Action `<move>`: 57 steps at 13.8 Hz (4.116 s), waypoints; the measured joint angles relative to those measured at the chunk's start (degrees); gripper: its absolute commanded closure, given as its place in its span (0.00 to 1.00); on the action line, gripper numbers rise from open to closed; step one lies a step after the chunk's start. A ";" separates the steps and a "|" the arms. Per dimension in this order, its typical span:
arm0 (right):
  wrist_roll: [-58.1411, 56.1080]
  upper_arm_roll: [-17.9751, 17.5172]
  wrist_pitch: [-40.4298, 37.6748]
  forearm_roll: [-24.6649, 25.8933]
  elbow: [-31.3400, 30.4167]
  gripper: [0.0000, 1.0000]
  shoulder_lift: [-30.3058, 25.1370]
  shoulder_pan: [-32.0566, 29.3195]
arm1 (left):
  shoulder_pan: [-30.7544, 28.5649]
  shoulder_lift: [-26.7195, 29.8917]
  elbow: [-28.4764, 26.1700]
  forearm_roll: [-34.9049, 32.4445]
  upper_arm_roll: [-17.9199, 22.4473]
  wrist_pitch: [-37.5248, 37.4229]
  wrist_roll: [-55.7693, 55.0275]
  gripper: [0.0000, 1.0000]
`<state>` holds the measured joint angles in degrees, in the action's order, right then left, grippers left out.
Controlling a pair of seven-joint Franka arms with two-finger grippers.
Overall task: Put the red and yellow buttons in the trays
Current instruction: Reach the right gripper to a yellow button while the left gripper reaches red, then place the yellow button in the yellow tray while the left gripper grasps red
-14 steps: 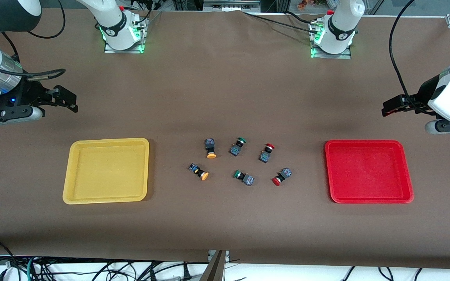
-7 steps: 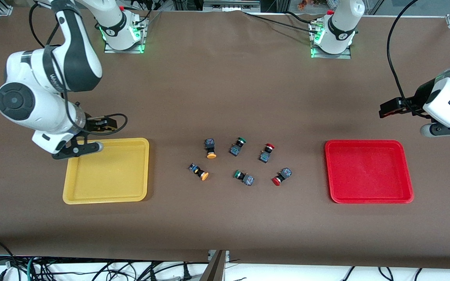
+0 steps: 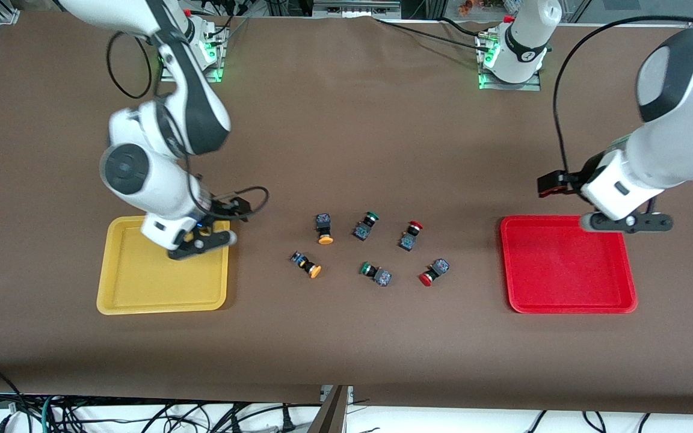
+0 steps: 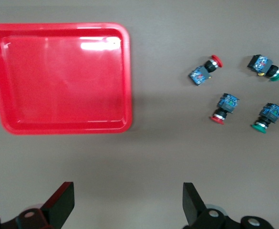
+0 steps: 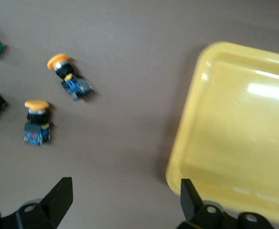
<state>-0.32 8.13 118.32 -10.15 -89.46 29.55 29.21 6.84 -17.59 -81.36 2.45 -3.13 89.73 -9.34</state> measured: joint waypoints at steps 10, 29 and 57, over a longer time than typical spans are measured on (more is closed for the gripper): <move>0.30 0.35 20.23 1.38 8.76 0.00 19.09 8.77 | 5.95 -14.61 0.09 0.01 -0.44 16.54 5.38 0.00; -4.31 1.01 18.11 1.47 10.56 1.00 21.04 5.20 | 9.67 -30.32 0.08 -0.45 -1.00 42.82 23.68 0.00; -2.68 11.23 -1.89 -18.56 6.08 0.20 12.40 8.63 | 4.48 -30.01 2.38 -0.53 0.11 39.51 26.53 0.77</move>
<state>-3.00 19.36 116.43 -28.71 -83.38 41.96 37.84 11.32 -47.59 -78.98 1.92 -3.02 129.24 17.19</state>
